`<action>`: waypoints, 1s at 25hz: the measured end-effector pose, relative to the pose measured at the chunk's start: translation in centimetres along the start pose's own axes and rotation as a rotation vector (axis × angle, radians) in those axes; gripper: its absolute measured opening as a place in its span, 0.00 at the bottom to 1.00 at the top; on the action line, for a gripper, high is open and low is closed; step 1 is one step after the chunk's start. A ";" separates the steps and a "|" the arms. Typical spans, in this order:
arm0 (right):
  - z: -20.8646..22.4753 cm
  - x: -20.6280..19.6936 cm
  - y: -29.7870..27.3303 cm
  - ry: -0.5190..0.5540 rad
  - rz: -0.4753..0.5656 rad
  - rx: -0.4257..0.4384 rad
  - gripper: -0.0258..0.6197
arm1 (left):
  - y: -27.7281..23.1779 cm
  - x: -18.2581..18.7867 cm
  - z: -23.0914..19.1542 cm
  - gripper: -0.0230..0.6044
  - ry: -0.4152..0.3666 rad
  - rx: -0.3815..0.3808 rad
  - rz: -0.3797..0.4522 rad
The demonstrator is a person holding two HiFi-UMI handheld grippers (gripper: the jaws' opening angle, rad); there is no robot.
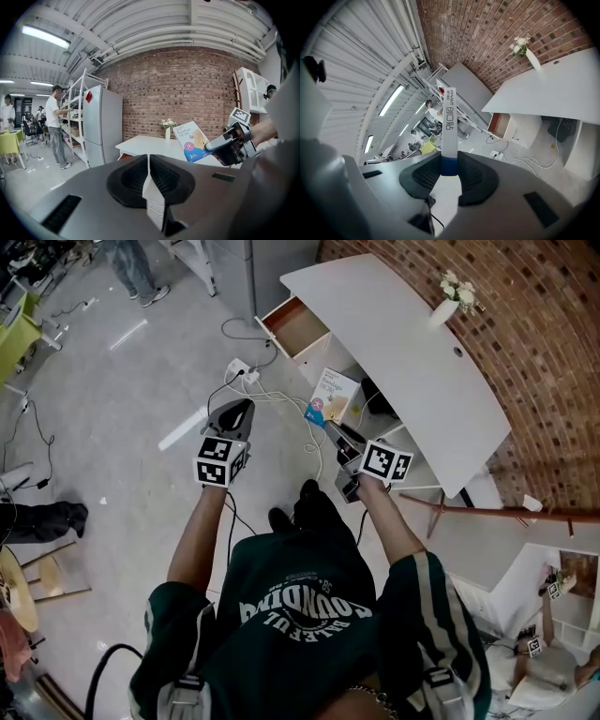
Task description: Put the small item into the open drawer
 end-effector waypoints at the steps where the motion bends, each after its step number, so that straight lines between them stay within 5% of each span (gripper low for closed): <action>1: 0.0 -0.1 0.0 -0.002 -0.002 -0.001 0.21 | 0.0 -0.1 -0.1 0.08 0.001 -0.001 -0.001; 25: 2.4 3.3 -8.5 -0.029 -0.033 0.040 0.21 | -4.5 1.8 -6.3 0.08 0.003 0.039 -0.007</action>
Point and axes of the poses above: the fingertips, and each gripper's own axes: y backward along the fingers, z to its right, x out of its top, the point moved 8 cm from there along y, backward along the fingers, and after that the axes turned 10 degrees about y, right-handed, at the moved point
